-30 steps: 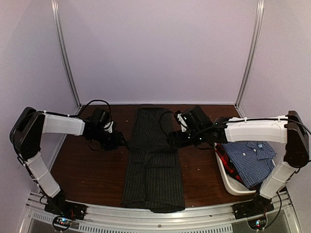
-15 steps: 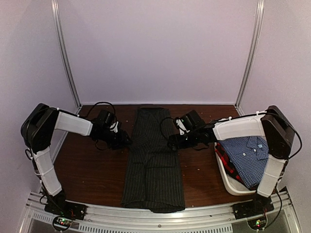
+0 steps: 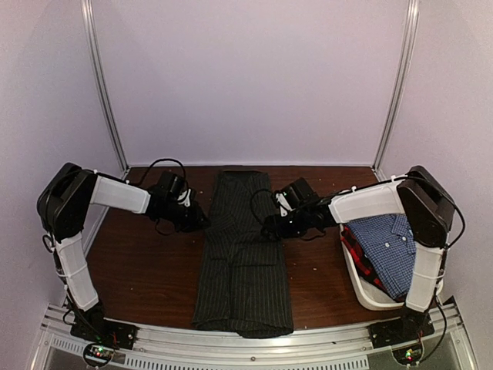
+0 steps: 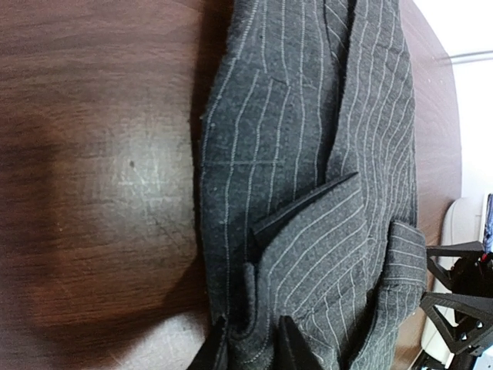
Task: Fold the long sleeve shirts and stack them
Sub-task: Flatten out the square-folded shirt at the center of the board.
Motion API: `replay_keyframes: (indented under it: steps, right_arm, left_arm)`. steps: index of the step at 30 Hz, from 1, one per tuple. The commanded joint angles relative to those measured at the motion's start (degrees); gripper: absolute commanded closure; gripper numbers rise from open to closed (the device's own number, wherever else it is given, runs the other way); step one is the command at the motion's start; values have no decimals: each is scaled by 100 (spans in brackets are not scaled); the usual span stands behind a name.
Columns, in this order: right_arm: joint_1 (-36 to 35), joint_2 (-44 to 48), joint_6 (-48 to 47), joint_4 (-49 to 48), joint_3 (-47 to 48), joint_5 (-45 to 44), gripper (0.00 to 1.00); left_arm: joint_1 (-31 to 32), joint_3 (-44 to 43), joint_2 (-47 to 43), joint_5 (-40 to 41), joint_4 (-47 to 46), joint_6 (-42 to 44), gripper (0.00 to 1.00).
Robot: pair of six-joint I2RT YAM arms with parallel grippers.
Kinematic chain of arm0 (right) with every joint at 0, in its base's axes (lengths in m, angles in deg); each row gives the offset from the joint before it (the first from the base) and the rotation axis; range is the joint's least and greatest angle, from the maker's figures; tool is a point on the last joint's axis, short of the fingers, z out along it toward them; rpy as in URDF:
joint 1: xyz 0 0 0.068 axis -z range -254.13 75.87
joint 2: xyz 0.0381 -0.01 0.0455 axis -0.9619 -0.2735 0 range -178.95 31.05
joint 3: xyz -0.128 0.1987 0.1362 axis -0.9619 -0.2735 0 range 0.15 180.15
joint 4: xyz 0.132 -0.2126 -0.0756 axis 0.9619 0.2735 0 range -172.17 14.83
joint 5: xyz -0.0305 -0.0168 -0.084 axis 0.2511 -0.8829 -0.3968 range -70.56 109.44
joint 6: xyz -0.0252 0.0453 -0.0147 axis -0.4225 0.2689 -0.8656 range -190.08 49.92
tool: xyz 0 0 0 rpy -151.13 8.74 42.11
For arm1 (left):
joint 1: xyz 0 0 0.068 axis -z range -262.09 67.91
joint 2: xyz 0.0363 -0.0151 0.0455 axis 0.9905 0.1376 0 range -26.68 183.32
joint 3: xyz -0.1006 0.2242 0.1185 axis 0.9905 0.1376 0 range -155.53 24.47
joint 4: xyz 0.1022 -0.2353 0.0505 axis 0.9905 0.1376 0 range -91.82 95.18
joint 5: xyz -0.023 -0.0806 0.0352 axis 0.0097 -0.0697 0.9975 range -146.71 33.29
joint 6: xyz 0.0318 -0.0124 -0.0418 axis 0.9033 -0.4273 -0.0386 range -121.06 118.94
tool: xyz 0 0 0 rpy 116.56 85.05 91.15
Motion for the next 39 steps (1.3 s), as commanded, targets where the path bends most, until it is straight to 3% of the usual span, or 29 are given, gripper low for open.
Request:
replay_keyframes:
  steps: [1,6,15,20,26,33,39]
  right_arm:
    - [41,-142,172,-227,164,196,32]
    - [39,-147,229,-268,240,206,45]
    - [53,-206,91,-1,631,107,99]
    - [276,-44,-262,552,1125,-419,100]
    - [981,80,-626,1106,1826,-812,100]
    - [2251,10,-957,1719,2958,-1006,100]
    - [3243,-55,-1019,2026,3754,-996,100]
  left_arm:
    - [37,-186,65,-74,-198,15,82]
    - [39,-286,52,-74,-105,67,93]
    - [37,-694,-63,171,374,312,100]
    - [-188,-1125,-258,665,909,626,100]
    - [-946,-2143,-300,828,1618,1024,100]
    - [-2023,-3654,-175,1030,2481,1341,100]
    - [-2549,-4553,-64,1245,2932,1538,100]
